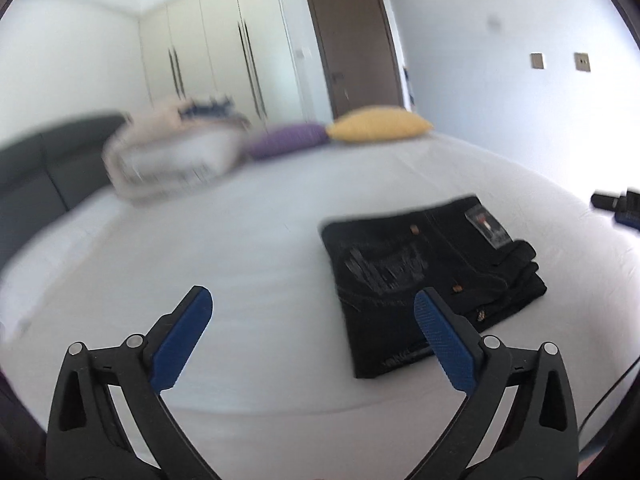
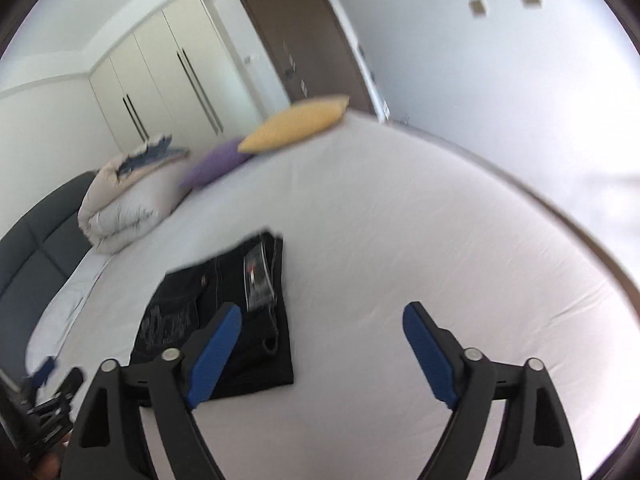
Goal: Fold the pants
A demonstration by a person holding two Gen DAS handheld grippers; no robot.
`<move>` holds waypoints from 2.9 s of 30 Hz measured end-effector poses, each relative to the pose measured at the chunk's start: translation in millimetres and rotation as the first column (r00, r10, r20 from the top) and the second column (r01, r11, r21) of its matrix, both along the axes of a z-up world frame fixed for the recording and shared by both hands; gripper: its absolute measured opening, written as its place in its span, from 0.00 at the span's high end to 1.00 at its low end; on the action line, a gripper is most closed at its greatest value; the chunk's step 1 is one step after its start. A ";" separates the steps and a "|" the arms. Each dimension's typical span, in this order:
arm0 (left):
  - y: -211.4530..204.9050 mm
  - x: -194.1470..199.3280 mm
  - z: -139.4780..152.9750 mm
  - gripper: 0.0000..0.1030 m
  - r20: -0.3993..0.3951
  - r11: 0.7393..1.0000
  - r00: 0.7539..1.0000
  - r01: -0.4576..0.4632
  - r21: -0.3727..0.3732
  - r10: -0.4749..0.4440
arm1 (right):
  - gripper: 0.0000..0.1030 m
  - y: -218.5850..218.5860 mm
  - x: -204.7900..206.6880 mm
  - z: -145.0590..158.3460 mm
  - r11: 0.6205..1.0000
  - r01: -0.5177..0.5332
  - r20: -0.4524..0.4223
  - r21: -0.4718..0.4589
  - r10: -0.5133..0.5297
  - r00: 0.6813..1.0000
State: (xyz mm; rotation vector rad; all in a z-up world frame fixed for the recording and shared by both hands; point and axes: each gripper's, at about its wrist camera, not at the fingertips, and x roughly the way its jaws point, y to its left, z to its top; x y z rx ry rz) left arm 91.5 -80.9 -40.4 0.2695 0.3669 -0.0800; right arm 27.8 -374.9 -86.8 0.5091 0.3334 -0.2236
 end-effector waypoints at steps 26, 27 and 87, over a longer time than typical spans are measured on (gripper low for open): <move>24.8 -89.6 87.2 0.00 -0.049 0.977 0.991 -0.133 -0.167 0.127 | 0.00 47.2 -107.7 138.8 0.933 0.192 0.232 -0.303 -0.123 0.965; 20.9 -84.9 78.1 0.00 -0.073 0.978 0.990 -0.133 -0.162 0.123 | 0.00 44.1 -98.9 131.7 0.942 0.173 0.184 -0.287 -0.123 0.975; 24.1 -22.8 -29.7 0.00 -0.397 0.969 0.913 -0.177 -0.174 0.096 | 0.00 126.4 -28.9 28.6 0.944 -0.188 -0.330 -0.273 0.092 0.940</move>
